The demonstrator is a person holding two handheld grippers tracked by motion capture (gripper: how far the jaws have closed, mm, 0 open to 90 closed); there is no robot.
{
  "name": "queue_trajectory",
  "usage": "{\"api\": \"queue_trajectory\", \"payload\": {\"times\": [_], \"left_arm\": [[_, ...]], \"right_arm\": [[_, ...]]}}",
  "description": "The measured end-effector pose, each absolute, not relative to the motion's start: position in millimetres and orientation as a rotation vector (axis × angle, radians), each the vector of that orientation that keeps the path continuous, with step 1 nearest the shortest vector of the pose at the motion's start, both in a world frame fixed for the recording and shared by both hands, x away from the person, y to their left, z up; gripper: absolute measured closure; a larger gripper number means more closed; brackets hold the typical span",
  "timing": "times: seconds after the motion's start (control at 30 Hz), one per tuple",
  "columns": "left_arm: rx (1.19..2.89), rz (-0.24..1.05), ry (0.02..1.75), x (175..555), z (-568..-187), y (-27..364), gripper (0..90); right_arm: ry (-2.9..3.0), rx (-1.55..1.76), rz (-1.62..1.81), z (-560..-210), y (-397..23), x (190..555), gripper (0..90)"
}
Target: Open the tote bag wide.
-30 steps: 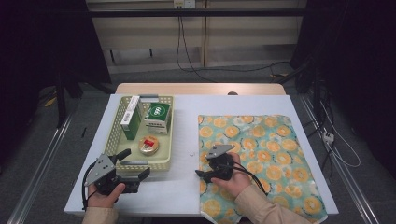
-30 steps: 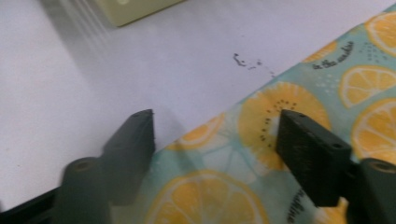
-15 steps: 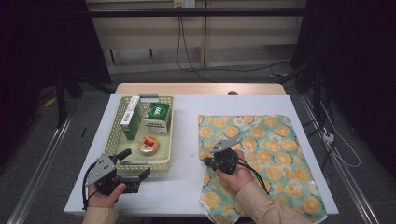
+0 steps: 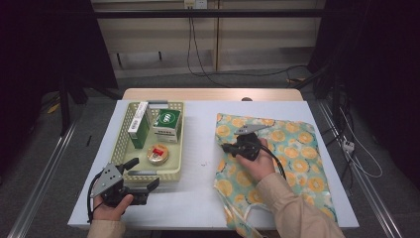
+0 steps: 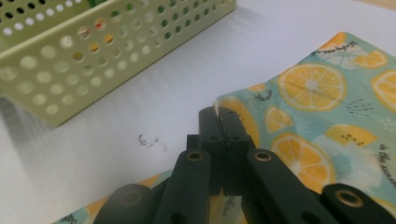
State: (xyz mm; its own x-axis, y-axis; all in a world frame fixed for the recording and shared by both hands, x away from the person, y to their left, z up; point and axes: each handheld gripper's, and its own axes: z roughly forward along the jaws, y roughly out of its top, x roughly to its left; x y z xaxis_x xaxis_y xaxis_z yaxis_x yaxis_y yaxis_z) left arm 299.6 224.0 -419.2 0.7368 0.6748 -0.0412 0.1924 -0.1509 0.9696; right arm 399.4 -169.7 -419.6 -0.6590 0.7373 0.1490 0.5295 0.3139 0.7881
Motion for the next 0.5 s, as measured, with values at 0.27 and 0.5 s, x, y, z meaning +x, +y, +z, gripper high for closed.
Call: {"api": "queue_trajectory", "payload": {"times": [0.27, 0.5], "left_arm": [[1.699, 0.488, 0.698, 300.0, -418.3, 225.1, 3.4], [1.698, 0.483, 0.699, 300.6, -418.9, 224.2, 3.4]], "right_arm": [[2.299, 1.208, 1.267, -419.3, -179.2, 428.5, 90.0], [2.289, 1.202, 1.263, -410.5, -177.5, 443.5, 90.0]]}}
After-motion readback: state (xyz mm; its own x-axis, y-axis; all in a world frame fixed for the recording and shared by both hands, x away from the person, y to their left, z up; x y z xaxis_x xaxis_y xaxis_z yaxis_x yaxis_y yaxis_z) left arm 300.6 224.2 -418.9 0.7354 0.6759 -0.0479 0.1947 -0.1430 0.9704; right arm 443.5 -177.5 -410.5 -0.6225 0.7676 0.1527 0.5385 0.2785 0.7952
